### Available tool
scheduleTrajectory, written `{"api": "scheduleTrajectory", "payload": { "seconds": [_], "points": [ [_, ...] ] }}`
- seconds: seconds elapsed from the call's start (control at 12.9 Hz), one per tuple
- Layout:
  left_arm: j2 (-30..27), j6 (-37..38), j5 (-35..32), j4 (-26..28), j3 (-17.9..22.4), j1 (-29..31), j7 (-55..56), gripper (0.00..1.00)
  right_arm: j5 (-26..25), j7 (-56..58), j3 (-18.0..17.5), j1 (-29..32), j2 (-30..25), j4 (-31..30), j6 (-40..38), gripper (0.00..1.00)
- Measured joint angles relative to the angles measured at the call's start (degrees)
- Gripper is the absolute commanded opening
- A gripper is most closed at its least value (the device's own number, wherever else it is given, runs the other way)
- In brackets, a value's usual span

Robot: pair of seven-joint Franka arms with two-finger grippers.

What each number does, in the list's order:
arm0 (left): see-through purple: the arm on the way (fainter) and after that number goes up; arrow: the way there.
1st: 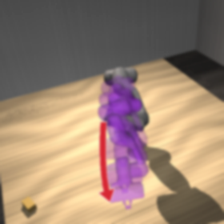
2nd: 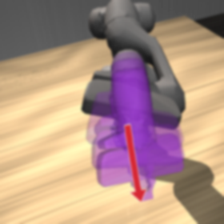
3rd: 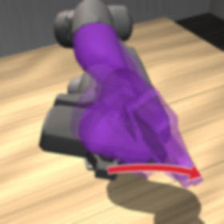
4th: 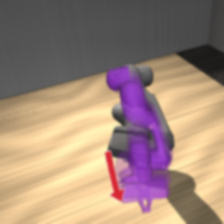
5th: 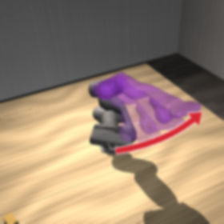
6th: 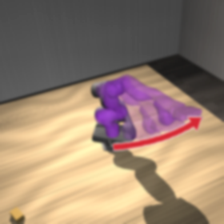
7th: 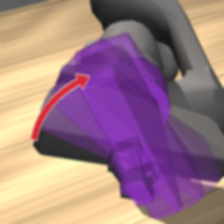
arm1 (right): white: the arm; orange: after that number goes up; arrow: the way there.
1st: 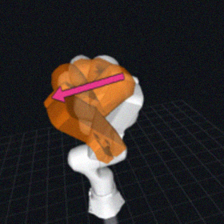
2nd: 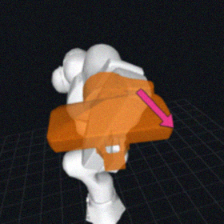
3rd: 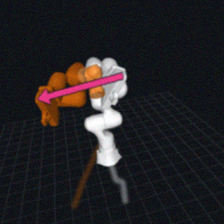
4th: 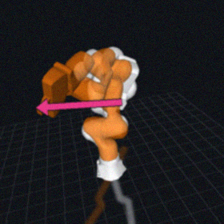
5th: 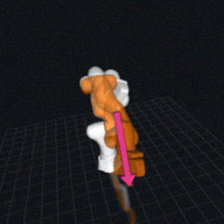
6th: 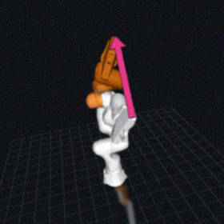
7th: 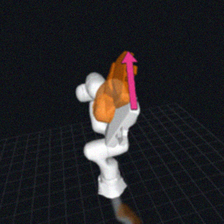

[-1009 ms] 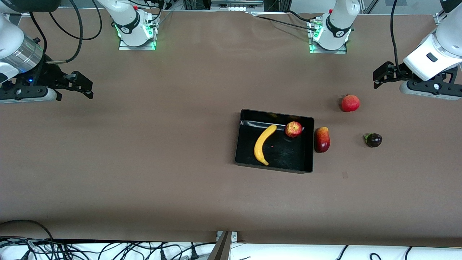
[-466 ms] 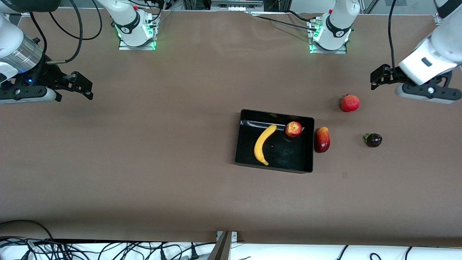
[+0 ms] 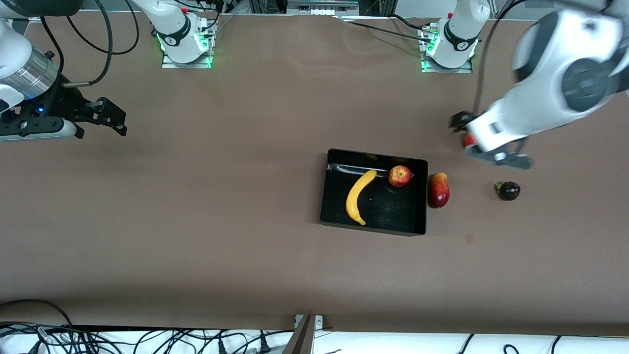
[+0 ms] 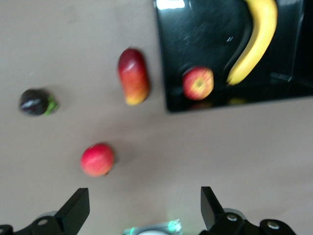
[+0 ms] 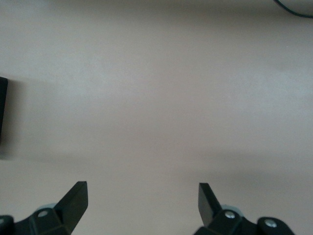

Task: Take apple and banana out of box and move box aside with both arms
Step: 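Grasp the red apple in the tray with the left gripper and lift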

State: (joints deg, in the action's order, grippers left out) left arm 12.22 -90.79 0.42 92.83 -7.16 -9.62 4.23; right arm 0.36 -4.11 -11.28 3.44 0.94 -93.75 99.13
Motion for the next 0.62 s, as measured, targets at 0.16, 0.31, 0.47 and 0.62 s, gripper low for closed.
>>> {"api": "scheduleTrajectory", "payload": {
  "seconds": [0.16,0.31,0.47,0.62],
  "points": [
    [4.7,-7.4,0.0,0.1,-0.7,-3.9,5.3,1.00,0.0,0.0,0.0,0.0,0.0,0.0,0.0,1.00],
    [10.2,-13.2,0.0,0.3,-0.7,-6.3,8.6,1.00,0.0,0.0,0.0,0.0,0.0,0.0,0.0,1.00],
    [14.9,-19.4,0.0,1.4,-0.6,-6.5,9.0,1.00,0.0,0.0,0.0,0.0,0.0,0.0,0.0,1.00],
    [17.6,-26.0,-0.7,4.1,-0.4,-6.5,9.0,1.00,0.0,0.0,0.0,0.0,0.0,0.0,0.0,1.00]
  ]
}}
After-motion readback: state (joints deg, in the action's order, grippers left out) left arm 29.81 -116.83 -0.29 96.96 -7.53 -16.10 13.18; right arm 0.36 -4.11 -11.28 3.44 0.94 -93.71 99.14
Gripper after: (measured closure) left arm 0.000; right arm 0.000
